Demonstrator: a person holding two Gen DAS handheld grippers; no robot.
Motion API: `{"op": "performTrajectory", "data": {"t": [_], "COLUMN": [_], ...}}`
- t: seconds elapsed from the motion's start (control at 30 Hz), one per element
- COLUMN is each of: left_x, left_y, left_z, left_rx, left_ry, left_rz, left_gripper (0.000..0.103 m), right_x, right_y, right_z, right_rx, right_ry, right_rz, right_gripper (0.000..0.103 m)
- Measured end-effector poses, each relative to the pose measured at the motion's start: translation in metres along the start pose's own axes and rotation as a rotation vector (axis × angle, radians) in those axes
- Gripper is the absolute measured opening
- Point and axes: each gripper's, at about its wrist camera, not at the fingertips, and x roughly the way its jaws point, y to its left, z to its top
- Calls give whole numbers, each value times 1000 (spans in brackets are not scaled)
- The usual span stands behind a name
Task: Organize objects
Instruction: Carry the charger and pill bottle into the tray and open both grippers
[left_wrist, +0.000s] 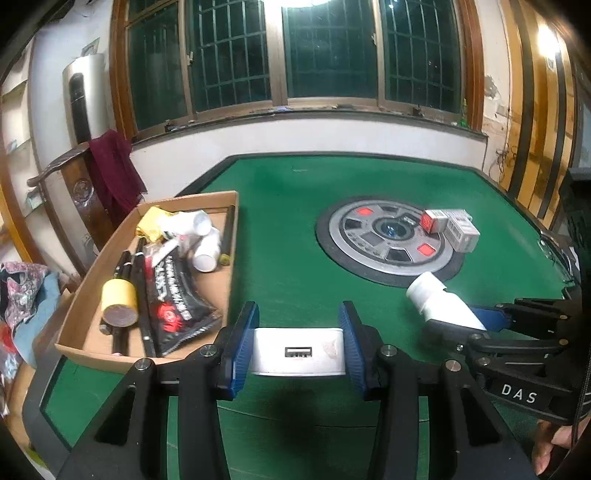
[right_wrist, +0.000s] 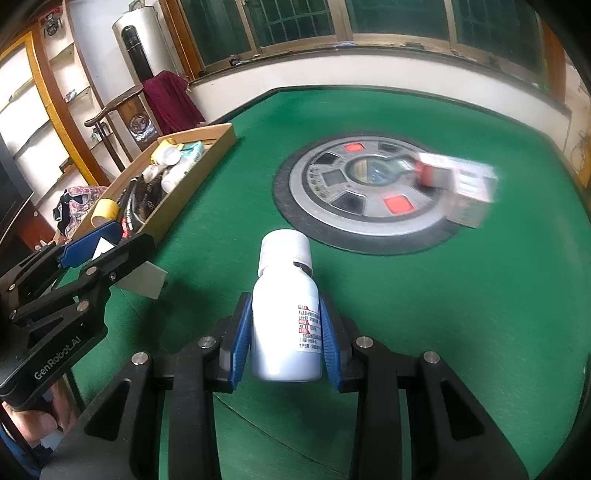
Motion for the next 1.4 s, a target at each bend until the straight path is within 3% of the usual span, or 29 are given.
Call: {"op": "performTrajectory", "data": {"t": [0.33, 0.73, 1.1, 1.4], "left_x": [-12, -18, -2, 19], "left_y": [45, 135, 193, 212], "left_z": [11, 22, 10, 7], "left_rx": [-100, -268, -363, -376], "left_ry": [-46, -92, -59, -15], "left_rz": [31, 107, 143, 148], "left_gripper": [39, 39, 39, 39], "right_x": [7, 21, 48, 93], "right_y": [43, 108, 160, 189], "right_z": [27, 74, 118, 146], "right_rx": [-68, -173, -227, -233], "right_ry": [-19, -48, -48, 26], "right_rz": [54, 120, 159, 182], "right_gripper": [32, 32, 32, 32]}}
